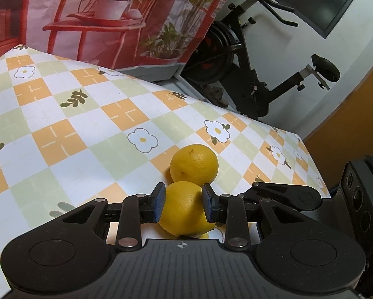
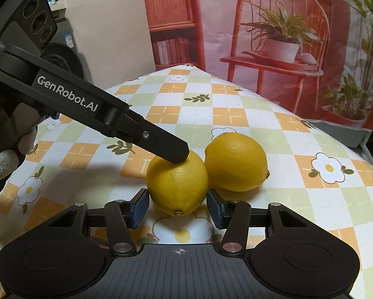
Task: Organize fruits
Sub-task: 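Carry both lemons over the beige plate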
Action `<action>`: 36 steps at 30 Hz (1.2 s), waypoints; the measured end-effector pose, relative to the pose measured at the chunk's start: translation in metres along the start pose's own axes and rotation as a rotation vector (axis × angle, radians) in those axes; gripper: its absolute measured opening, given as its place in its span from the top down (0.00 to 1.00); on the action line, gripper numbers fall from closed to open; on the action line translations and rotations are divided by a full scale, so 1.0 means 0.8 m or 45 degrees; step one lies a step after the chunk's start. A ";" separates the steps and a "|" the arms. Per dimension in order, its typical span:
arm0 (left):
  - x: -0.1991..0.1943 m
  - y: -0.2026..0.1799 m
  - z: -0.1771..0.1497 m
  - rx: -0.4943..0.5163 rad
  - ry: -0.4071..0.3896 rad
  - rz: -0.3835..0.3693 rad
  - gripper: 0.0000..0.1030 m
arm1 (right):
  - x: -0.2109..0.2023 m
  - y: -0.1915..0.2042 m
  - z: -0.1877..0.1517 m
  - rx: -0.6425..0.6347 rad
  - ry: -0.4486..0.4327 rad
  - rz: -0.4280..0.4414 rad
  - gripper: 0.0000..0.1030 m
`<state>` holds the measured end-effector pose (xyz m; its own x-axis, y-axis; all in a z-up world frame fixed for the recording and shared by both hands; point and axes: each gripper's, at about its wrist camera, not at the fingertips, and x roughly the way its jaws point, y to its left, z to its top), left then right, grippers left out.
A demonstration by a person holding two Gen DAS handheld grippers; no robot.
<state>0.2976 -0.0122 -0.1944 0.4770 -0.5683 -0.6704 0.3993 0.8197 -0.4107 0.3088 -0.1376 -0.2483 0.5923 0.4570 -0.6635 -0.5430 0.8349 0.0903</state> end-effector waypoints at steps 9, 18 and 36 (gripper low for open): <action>-0.006 -0.008 -0.004 0.022 0.033 -0.023 0.67 | -0.016 0.003 -0.009 0.026 -0.014 0.023 0.55; -0.031 -0.053 -0.006 0.107 0.001 -0.052 0.67 | -0.074 0.007 -0.019 0.049 -0.112 -0.006 0.55; -0.066 -0.154 -0.060 0.304 0.038 -0.101 0.67 | -0.195 0.033 -0.088 0.088 -0.196 -0.063 0.55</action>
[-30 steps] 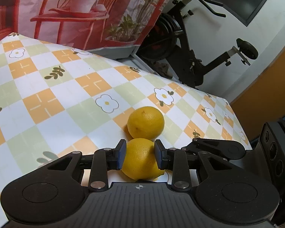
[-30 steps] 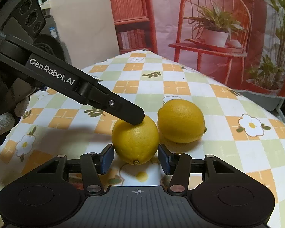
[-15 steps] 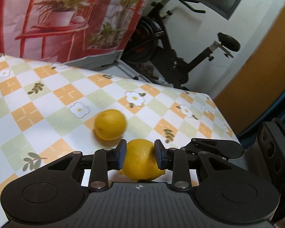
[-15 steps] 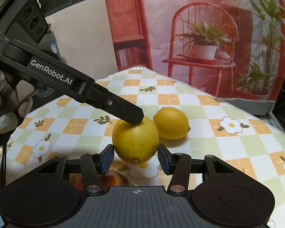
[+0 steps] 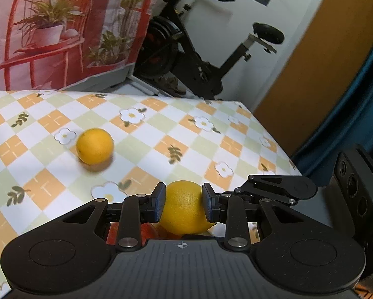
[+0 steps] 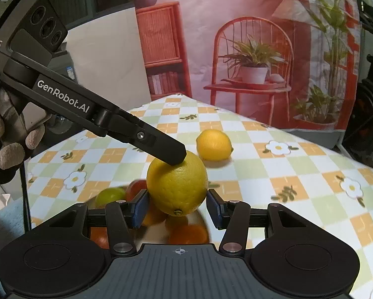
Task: Organize fruits
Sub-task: 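Carry both lemons over the beige plate, then lower the lemons into the plate and open both grippers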
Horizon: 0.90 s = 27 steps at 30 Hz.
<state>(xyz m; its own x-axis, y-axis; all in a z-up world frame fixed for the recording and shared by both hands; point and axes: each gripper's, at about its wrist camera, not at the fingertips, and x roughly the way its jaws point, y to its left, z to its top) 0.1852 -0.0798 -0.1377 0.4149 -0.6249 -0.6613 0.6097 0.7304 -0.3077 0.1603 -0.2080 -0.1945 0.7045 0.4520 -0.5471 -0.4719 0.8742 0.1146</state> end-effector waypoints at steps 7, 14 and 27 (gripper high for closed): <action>-0.007 -0.006 -0.019 0.006 0.049 0.017 0.67 | -0.008 0.020 -0.020 -0.013 0.026 0.004 0.55; 0.000 -0.006 -0.029 -0.004 0.086 0.037 0.68 | 0.000 0.030 -0.030 -0.035 0.064 -0.017 0.54; -0.008 0.001 -0.024 -0.046 0.009 0.069 0.68 | 0.001 0.030 -0.031 -0.075 0.071 -0.038 0.50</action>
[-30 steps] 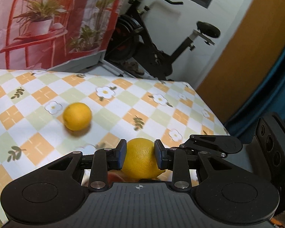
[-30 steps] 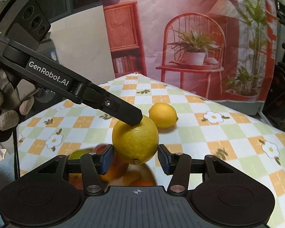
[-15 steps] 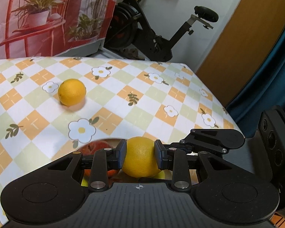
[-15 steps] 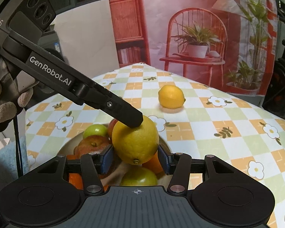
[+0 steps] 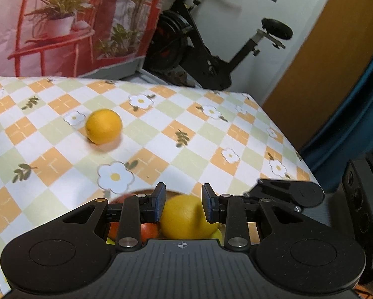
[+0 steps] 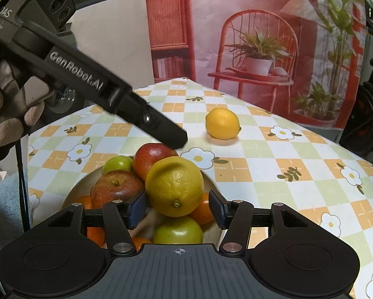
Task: Organize fruits
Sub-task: 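Lower the lemons into the plate and open both grippers, then grasp the last lemon between the left and right grippers together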
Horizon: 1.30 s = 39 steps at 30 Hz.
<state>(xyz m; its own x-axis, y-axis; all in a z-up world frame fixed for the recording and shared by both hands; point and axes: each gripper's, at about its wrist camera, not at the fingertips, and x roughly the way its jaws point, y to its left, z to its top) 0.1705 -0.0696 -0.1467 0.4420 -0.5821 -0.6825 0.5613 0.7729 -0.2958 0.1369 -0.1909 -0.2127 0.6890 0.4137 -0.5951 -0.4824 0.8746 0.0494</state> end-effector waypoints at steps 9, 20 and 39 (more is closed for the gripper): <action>-0.015 0.017 0.010 -0.031 -0.066 0.070 0.68 | -0.010 -0.003 0.006 0.009 -0.043 -0.003 0.50; -0.038 0.050 0.030 -0.095 -0.200 0.223 0.62 | -0.018 -0.029 0.038 0.064 -0.142 -0.059 0.50; 0.009 0.109 0.073 -0.156 -0.385 0.494 0.48 | 0.102 -0.139 0.063 0.211 -0.168 -0.220 0.45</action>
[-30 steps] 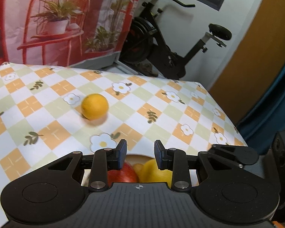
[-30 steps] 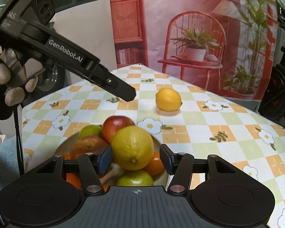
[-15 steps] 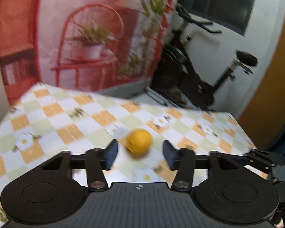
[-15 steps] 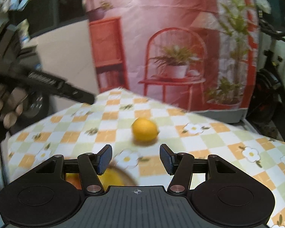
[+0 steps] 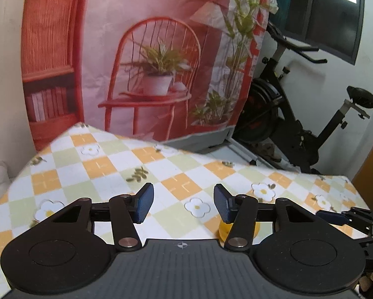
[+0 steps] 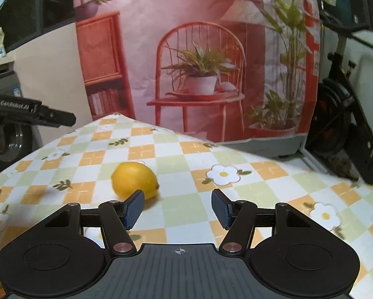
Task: Organize fruits
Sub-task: 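Grasp the last lemon between the left and right grippers together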
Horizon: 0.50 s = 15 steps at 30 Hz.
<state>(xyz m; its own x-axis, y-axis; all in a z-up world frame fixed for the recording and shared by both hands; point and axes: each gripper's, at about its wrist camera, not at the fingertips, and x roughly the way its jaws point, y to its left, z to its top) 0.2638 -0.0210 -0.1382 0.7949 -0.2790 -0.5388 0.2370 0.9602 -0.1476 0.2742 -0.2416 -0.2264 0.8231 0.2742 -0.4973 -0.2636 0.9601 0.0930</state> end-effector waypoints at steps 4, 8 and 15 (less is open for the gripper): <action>0.031 -0.002 -0.008 0.006 0.056 -0.030 0.50 | 0.033 -0.007 -0.010 0.018 0.028 0.024 0.45; 0.056 -0.001 -0.008 -0.022 0.091 -0.103 0.61 | 0.060 0.000 -0.015 -0.051 0.061 0.078 0.45; 0.085 -0.006 -0.018 -0.079 0.166 -0.287 0.65 | 0.087 0.022 -0.011 -0.140 0.086 0.199 0.45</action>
<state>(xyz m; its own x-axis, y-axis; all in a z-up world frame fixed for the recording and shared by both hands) 0.3089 -0.0447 -0.1864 0.6462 -0.4859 -0.5884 0.3620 0.8740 -0.3242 0.3226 -0.2062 -0.2670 0.7329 0.4118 -0.5415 -0.4423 0.8932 0.0807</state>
